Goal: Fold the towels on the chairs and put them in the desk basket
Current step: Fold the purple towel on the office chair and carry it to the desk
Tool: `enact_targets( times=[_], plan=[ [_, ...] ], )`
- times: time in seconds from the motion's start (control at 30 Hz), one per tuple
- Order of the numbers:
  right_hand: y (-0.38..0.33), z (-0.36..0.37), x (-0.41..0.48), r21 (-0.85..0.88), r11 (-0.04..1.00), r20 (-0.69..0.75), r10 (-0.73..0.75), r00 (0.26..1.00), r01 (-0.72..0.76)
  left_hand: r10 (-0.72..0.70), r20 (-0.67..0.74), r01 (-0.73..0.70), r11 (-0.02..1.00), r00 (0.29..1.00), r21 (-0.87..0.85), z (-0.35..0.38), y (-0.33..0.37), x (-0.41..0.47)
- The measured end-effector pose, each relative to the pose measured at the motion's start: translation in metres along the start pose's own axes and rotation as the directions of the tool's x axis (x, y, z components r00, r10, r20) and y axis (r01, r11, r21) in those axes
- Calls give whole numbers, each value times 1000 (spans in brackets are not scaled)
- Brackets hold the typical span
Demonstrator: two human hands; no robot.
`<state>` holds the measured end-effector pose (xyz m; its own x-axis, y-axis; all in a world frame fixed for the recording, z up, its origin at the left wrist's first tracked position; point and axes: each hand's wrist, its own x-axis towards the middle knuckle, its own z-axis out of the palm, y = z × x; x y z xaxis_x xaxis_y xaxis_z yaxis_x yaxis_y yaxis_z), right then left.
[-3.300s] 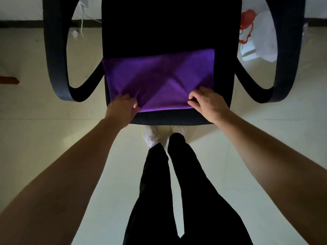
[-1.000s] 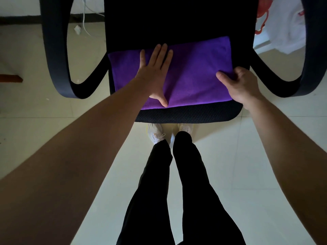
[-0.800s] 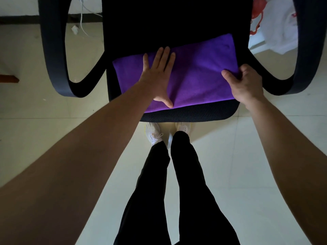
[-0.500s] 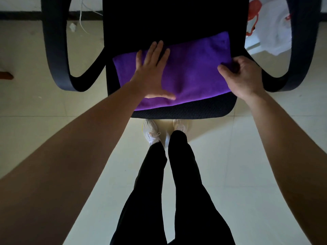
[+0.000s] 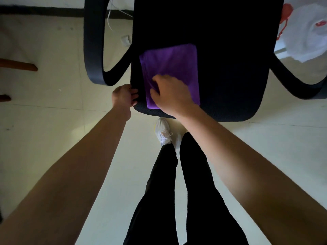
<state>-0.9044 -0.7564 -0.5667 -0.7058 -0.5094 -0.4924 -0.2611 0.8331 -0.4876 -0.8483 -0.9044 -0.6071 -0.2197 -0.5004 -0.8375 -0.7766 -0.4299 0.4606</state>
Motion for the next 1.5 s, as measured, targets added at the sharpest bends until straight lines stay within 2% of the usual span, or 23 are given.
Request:
enact_targets(
  times=[0.07,0.13,0.23,0.3,0.33,0.37,0.43,0.47,0.5,0.53,0.6,0.67,0.77,0.93,1.0,1.07,1.13,1.17,1.23,1.27,1.33,1.4,1.5],
  plan=[
    [-5,26,5,35,998,237,-57,970,51,-8,11,9,1000,1000,-14,0,2,2],
    [-1,38,3,73,995,353,-88,932,67,-10,2,10,1000,1000,12,2,4,3],
    [14,31,-4,290,957,204,-77,976,14,60,-35,-56,992,998,112,5,3,10],
    [32,23,-10,312,944,-68,-85,994,102,215,-90,-175,927,972,332,8,-2,14],
    [43,19,-13,246,956,-217,-109,970,163,345,-99,-256,834,933,488,10,-7,12],
    [55,15,-15,155,964,-346,-150,926,214,499,-63,-356,695,864,625,11,-12,8],
    [79,10,-11,-57,963,-473,-258,842,263,768,145,-584,335,624,740,15,-19,0],
    [88,7,-8,-160,953,-461,-303,834,257,827,262,-650,156,498,744,17,-21,-3],
    [95,6,-4,-252,938,-405,-326,854,238,832,367,-676,12,415,737,20,-24,2],
    [101,6,-1,-329,918,-321,-330,888,223,803,446,-665,-85,394,742,23,-24,4],
    [110,9,6,-440,872,-152,-309,939,215,699,533,-602,-183,476,778,30,-21,12],
    [116,16,13,-488,849,-66,-265,962,201,624,556,-547,-234,549,804,37,-15,24],
    [121,23,19,-470,866,-58,-223,973,170,602,569,-531,-267,560,804,37,-12,40],
    [121,25,23,-430,885,-35,-216,976,181,633,568,-563,-242,526,790,36,-17,46],
    [123,23,21,-373,910,-61,-219,974,182,668,541,-584,-190,512,789,37,-20,42],
    [123,22,18,-249,955,-153,-205,967,163,722,416,-588,-16,553,809,43,-26,29],
    [119,22,15,-61,995,-326,-100,940,84,733,186,-541,281,654,792,50,-31,9],
    [115,22,13,62,998,-388,8,922,18,693,69,-499,443,718,745,54,-34,1],
    [105,22,12,328,931,-360,278,891,-158,547,-88,-415,721,833,554,59,-37,-12],
    [99,23,12,444,864,-290,390,874,-238,477,-136,-366,802,868,472,60,-38,-17],
    [90,24,11,587,732,-164,525,835,-345,374,-175,-258,847,911,465,62,-36,-22],
    [85,22,13,645,662,-110,574,811,-381,308,-186,-204,878,933,433,63,-31,-18],
    [81,11,19,767,472,39,642,766,-435,143,-146,-101,960,979,263,62,-6,-7]
  ],
)
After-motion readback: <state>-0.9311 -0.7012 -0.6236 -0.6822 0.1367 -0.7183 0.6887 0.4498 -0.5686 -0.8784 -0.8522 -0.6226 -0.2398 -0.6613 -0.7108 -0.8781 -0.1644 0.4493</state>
